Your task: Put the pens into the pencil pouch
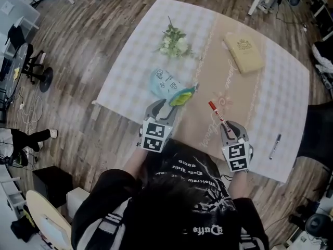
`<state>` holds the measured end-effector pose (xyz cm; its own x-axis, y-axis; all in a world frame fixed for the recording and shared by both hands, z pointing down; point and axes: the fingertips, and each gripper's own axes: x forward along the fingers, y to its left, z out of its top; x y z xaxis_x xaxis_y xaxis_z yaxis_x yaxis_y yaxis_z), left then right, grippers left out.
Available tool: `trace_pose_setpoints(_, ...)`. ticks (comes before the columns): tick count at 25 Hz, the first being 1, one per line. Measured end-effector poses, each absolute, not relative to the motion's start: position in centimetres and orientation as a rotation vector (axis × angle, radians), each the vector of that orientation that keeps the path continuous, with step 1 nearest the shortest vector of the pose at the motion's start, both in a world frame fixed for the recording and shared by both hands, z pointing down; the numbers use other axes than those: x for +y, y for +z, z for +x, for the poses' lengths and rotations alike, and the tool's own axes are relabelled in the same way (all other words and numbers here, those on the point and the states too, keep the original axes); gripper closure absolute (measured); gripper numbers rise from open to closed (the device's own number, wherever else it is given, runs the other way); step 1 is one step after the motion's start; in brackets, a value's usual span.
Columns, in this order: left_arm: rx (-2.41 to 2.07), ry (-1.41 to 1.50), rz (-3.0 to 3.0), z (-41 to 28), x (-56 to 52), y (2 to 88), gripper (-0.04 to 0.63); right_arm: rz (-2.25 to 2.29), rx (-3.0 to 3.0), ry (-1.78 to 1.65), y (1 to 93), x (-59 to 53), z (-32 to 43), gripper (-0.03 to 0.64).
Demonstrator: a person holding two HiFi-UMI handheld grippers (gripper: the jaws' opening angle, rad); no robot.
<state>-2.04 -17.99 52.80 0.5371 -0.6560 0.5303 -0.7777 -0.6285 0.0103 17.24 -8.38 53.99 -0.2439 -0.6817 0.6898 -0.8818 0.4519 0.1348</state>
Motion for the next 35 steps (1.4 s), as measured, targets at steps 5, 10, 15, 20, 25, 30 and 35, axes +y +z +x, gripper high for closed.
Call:
trace_pose_setpoints(5,-1.166,0.83,2.508,-1.5,-19.4,54.9,0.403,1.3,-1.99,0.389,54.4,-8.0,16.0,0.538)
trace_pose_setpoints(10,-1.128,0.918,2.485,-1.1,-20.5,56.5,0.412,1.313,-1.964,0.416,54.8,-7.9,15.9,0.537)
trace_pose_setpoints(15,-1.131,0.931,2.445,-1.4,-21.5,57.4,0.445,1.31,-1.958,0.44,55.0,-7.9,15.3,0.537)
trace_pose_setpoints(20,-1.163,0.918,2.419,-1.9,-22.2,57.5,0.537,1.296,-1.961,0.457,55.4,-8.2,14.7,0.537)
trace_pose_setpoints(25,-1.167,0.891,2.423,-1.9,-22.6,56.8,0.552,1.265,-1.981,0.448,55.3,-9.1,14.0,0.537)
trace_pose_setpoints(30,-1.186,0.83,2.406,-1.8,-23.0,55.2,0.555,1.244,-2.029,0.424,54.6,-10.3,13.0,0.537)
trace_pose_setpoints(35,-1.185,0.774,2.381,-1.2,-22.9,53.2,0.556,1.213,-2.064,0.398,53.7,-11.0,11.9,0.537)
